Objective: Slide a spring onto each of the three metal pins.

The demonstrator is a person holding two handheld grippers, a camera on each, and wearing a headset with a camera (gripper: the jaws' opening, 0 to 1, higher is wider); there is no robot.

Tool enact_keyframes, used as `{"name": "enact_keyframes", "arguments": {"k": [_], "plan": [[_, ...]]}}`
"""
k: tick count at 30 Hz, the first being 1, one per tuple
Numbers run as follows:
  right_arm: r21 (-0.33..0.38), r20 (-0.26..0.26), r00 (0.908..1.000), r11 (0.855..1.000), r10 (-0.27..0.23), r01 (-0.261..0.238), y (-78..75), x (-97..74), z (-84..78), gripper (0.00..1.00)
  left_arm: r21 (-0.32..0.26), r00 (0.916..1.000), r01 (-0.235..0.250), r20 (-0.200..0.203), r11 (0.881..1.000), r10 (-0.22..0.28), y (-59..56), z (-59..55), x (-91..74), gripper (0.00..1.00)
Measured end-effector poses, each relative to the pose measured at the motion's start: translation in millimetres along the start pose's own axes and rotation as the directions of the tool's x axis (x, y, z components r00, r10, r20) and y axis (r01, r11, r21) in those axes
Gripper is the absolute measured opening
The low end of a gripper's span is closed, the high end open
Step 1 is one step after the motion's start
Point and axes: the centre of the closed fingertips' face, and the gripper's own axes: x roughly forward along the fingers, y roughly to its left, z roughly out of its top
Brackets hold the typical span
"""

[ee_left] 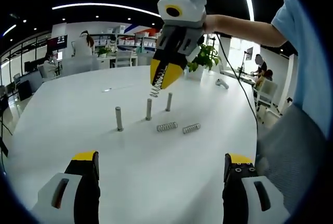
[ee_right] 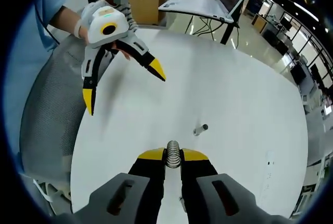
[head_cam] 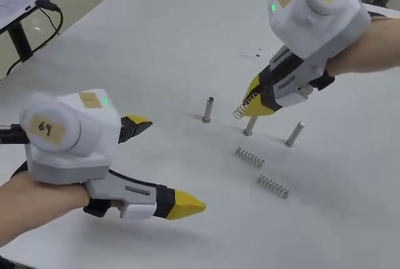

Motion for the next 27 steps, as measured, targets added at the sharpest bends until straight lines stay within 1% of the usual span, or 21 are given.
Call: {"name": "enact_keyframes", "arguments": {"k": [3,5,8,10,13,16,19,21,23,24,27], "plan": [[-0.001,-0.014,0.9998,1.0,-0.012,0.012,-11.9,2.5,4.6,0.08,0.007,1.0,0.0,-0.005,1.0,0.0,-0.5,-1.1,1.2,0.98],[0.006,-0.018,0.9998,1.0,-0.009,0.009,-17.4,3.9,7.5,0.08,0.006,1.0,0.002,-0.007,1.0,-0.002,-1.0,-1.6,1.2,0.98],[-0.006,-0.031,0.9995,1.0,-0.01,0.009,-23.6,5.2,9.6,0.08,0.013,1.0,0.005,-0.008,1.0,-0.005,-1.9,-1.4,0.8,0.98],[-0.013,-0.043,0.999,1.0,-0.012,0.012,-32.2,5.8,11.5,0.08,0.017,0.9999,0.003,-0.014,1.0,-0.003,-0.8,-2.6,0.2,0.98],[-0.026,-0.055,0.9985,1.0,-0.008,0.006,-34.8,7.4,15.4,0.08,0.012,1.0,0.0,-0.009,1.0,0.0,0.6,-1.6,-0.4,0.98],[-0.042,-0.071,0.9974,0.999,-0.004,0.001,-41.8,10.9,19.0,0.08,0.011,0.9999,0.0,-0.011,1.0,0.0,0.8,-1.9,-0.2,0.98],[-0.045,-0.08,0.9968,0.999,-0.002,-0.002,-42.7,13.2,21.2,0.08,0.015,0.9999,0.001,-0.016,1.0,-0.001,0.7,-2.3,0.4,0.98],[-0.046,-0.086,0.9962,0.999,0.015,-0.019,-42.5,16.0,22.2,0.08,0.01,0.9999,0.004,-0.015,1.0,-0.004,0.0,-1.6,0.8,0.98],[-0.06,-0.106,0.9941,0.998,0.023,-0.029,-44.1,20.1,20.5,0.08,0.007,0.9999,0.003,-0.014,1.0,-0.003,1.0,-1.3,0.7,0.97],[-0.08,-0.133,0.9909,0.996,0.016,-0.027,-46.9,21.5,17.3,0.08,0.0,1.0,0.0,-0.008,1.0,0.0,2.0,-0.5,0.2,0.96],[-0.07,-0.14,0.9899,0.997,0.02,-0.03,-51.9,27.3,19.4,0.08,-0.006,1.0,-0.009,-0.004,1.0,0.009,4.6,0.2,-0.7,0.96]]}}
